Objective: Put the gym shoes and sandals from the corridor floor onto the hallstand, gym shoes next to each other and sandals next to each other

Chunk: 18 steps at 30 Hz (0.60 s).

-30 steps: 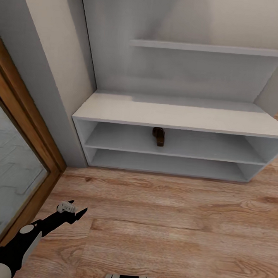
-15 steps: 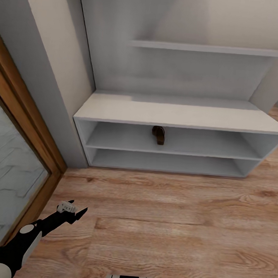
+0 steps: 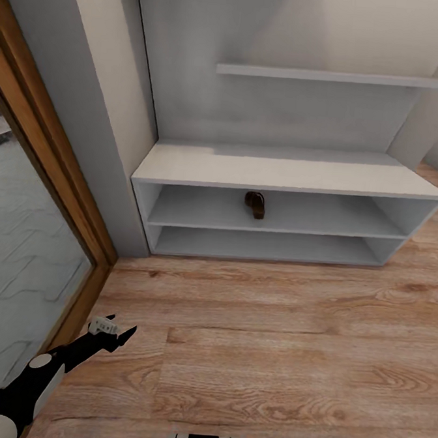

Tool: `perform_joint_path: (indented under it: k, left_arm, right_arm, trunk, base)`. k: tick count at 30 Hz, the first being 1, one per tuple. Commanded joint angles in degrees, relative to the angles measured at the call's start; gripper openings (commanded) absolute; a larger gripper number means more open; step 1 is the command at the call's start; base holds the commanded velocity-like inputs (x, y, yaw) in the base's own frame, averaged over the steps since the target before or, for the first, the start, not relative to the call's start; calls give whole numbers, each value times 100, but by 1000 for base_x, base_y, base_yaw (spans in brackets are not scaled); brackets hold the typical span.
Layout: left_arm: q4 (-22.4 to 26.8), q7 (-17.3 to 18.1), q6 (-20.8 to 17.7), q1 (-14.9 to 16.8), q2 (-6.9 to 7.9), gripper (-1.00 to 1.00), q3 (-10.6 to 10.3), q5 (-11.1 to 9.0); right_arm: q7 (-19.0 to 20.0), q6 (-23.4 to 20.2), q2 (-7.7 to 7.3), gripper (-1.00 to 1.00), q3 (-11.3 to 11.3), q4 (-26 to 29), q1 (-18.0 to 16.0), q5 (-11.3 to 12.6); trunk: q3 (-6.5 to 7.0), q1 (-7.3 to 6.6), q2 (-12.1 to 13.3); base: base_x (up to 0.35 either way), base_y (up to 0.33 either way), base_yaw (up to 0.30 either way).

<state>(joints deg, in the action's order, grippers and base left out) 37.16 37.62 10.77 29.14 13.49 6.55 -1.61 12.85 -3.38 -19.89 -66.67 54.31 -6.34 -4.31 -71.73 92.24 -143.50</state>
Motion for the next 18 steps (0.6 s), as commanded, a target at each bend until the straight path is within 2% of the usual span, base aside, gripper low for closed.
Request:
perform_joint_path:
  k: [1, 5, 15, 17, 18]
  left_arm:
    - [-7, 33, 9, 3, -2, 100, 14, -16]
    - [-7, 32, 12, 3, -11, 100, 21, -15]
    - [-27, 18, 4, 3, -13, 100, 22, -15]
    - [-46, 60, 11, 3, -13, 100, 22, -15]
    - [-53, 64, 12, 3, -13, 100, 19, -13]
  right_arm:
    - [42, -6, 2, -100, -24, 10, -7, -31]
    - [42, 171, 6, -100, -22, 2, -7, -41]
    - [42, 203, 15, -100, -22, 24, -7, -20]
    - [30, 210, 61, -100, 304, -60, -7, -15]
    - [20, 209, 65, -100, 635, -66, -7, -11]
  trunk:
    - [-4, -2, -2]
    - [-4, -2, -2]
    - [-4, -2, -2]
    - [-4, -2, -2]
    - [-4, -2, -2]
  base:
    - [-66, 57, -2]
    - [-26, 22, -1]
    - [-1, 1, 0]
    - [0, 0, 0]
    - [0, 0, 0]
